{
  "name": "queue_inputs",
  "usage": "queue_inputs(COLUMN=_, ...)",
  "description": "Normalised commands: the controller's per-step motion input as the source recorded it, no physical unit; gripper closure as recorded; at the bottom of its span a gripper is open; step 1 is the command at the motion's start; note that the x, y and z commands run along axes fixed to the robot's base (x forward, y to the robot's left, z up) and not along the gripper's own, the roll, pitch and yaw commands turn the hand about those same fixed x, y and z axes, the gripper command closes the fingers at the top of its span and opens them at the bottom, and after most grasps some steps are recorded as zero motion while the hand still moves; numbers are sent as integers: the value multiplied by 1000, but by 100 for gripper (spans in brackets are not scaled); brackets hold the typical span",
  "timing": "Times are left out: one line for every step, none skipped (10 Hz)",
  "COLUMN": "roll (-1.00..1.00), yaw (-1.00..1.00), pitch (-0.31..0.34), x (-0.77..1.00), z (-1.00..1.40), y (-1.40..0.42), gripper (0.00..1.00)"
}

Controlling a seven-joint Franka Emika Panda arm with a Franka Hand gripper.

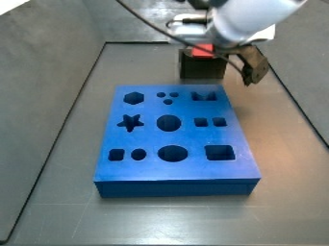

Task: Pick up the 3 prong object. Move up. Place the 3 prong object on the fixture. Regrasp the 3 prong object. Move to above the board. Insert the 3 prong object.
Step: Regrasp the 3 prong object.

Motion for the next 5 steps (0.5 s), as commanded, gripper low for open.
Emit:
queue_inputs(roll=73, yaw=-16, pitch=-60, x=85, z=-401, y=3, gripper=0)
queue_inputs(roll=73, yaw=-22, pitch=-43, x=81, z=-272, y=3, gripper=0)
queue_inputs(roll=65, yaw=-24, pitch=-20, x=33, z=-179, y=-7, gripper=0)
queue_inputs(roll=65, yaw=-28, pitch=-21, x=21, z=-169, y=-8, gripper=0)
queue_inputs(roll=65, yaw=-28, pitch=-21, x=21, z=-169, y=-8, gripper=0)
